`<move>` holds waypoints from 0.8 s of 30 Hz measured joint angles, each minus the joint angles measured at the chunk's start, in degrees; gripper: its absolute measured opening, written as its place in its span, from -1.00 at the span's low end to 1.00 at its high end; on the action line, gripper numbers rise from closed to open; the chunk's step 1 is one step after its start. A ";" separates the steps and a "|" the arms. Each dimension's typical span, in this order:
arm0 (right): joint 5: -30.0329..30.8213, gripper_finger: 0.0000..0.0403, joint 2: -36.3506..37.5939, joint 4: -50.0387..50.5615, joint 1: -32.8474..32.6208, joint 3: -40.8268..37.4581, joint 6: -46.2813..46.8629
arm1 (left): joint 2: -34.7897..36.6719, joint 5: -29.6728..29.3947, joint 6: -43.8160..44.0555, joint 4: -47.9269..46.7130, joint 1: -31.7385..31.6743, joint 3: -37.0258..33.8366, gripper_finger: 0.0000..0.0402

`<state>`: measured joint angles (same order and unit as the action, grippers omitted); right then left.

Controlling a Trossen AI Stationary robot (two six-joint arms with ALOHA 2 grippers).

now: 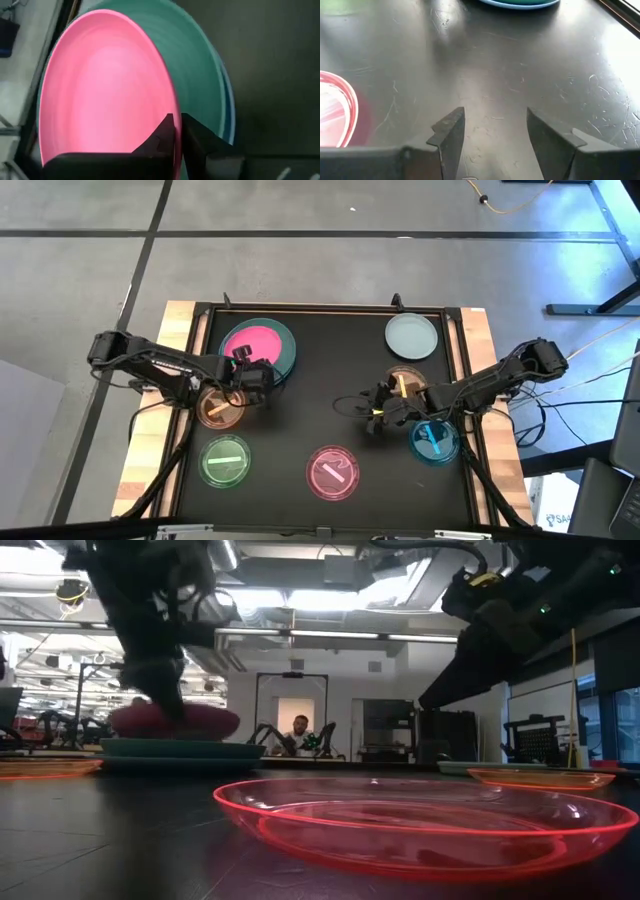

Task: Stack plastic plates
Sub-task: Stack the pink plate on the green plate, then stack the gray plate on the pink plate

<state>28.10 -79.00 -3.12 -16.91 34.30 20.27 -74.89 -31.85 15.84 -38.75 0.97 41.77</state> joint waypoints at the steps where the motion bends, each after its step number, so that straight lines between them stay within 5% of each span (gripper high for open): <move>1: 0.00 0.02 0.00 -0.03 0.00 0.00 -0.15 | 0.00 0.21 -0.35 2.25 -0.51 -1.19 -0.94; 6: 0.00 0.02 0.00 -0.09 0.00 0.00 -1.07 | -0.02 4.28 -1.56 7.55 -3.10 -4.35 -0.86; 13: 0.15 0.02 0.00 -0.02 0.04 0.00 -1.27 | 0.02 11.09 -2.97 9.02 -5.18 -4.38 -0.49; 19: 3.49 0.02 0.07 0.23 1.02 0.00 -2.62 | 2.94 13.72 -3.98 10.35 -2.08 -3.02 -0.35; 24: 3.30 0.02 1.67 3.23 6.57 0.04 -2.67 | 5.82 15.25 -4.78 28.77 3.28 -8.56 -0.36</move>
<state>31.40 -77.34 0.11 -10.33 34.35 17.61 -69.08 -16.60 11.06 -9.98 4.25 33.21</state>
